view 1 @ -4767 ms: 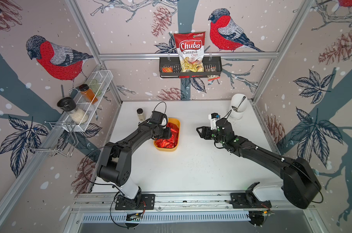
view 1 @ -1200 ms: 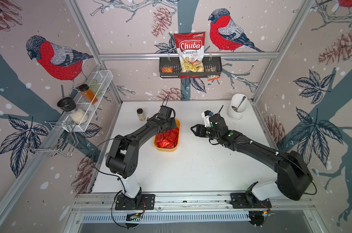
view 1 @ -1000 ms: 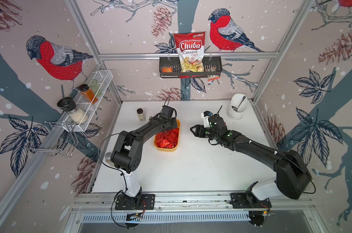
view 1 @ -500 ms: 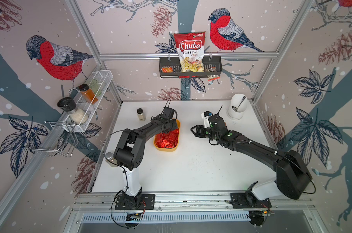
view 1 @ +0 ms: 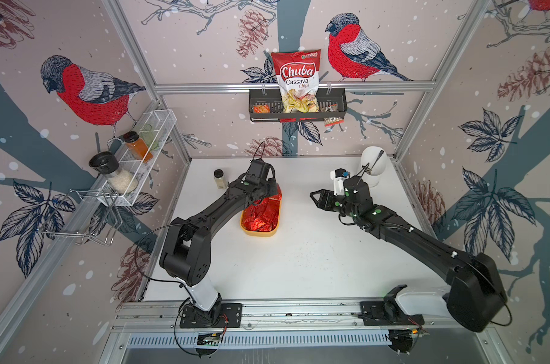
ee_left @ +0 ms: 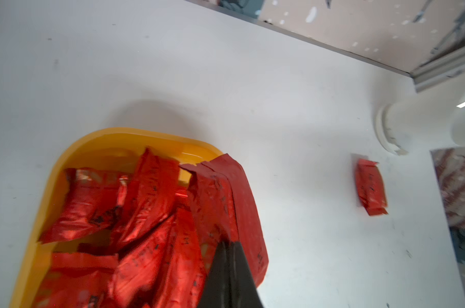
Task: Take the tea bags out of the storage box
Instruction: Pick up the tea bag from the storage box, then place the tea bag at the center of the board.
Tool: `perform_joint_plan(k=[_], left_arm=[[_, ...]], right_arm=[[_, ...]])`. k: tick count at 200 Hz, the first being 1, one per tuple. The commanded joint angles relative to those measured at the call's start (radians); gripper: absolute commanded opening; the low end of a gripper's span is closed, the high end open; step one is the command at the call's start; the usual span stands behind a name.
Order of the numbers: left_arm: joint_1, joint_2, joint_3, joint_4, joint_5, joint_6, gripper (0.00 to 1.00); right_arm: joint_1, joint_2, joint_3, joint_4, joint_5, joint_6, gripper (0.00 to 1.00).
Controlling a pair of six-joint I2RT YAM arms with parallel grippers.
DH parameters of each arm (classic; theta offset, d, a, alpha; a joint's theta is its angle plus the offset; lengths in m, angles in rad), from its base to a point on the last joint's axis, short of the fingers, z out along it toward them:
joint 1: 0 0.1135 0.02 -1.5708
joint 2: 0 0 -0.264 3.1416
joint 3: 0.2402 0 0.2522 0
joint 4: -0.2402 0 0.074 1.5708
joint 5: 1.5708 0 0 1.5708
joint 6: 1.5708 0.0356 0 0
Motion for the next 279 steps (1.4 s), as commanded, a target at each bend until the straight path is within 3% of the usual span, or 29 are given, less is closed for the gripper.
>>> perform_joint_plan(k=[1, 47, 88, 136, 204, 220, 236, 279], left_arm=[[-0.049, 0.023, 0.030, 0.071, 0.149, 0.023, 0.00], [-0.193, 0.258, 0.210, 0.173, 0.225, 0.001, 0.00], [-0.248, 0.489, 0.412, 0.243, 0.231, -0.034, 0.00], [-0.253, 0.665, 0.555, 0.305, 0.220, -0.102, 0.00], [-0.256, 0.747, 0.602, 0.309, 0.222, -0.143, 0.00], [-0.258, 0.738, 0.598, 0.287, 0.205, -0.139, 0.26], [-0.258, 0.714, 0.589, 0.256, 0.175, -0.125, 0.42], [-0.256, 0.563, 0.542, 0.155, 0.074, -0.047, 0.46]], right_arm=[[-0.077, -0.068, -0.030, -0.037, -0.026, -0.028, 0.62], [-0.277, -0.246, -0.142, -0.085, -0.083, -0.044, 0.63], [-0.395, -0.349, -0.215, -0.117, -0.151, -0.044, 0.65], [-0.418, -0.366, -0.236, -0.127, -0.177, -0.044, 0.64], [-0.422, -0.358, -0.231, -0.130, -0.175, -0.053, 0.64], [-0.422, -0.358, -0.232, -0.130, -0.174, -0.052, 0.64], [-0.422, -0.358, -0.233, -0.125, -0.177, -0.046, 0.64], [-0.387, -0.336, -0.225, -0.077, -0.183, -0.013, 0.66]])
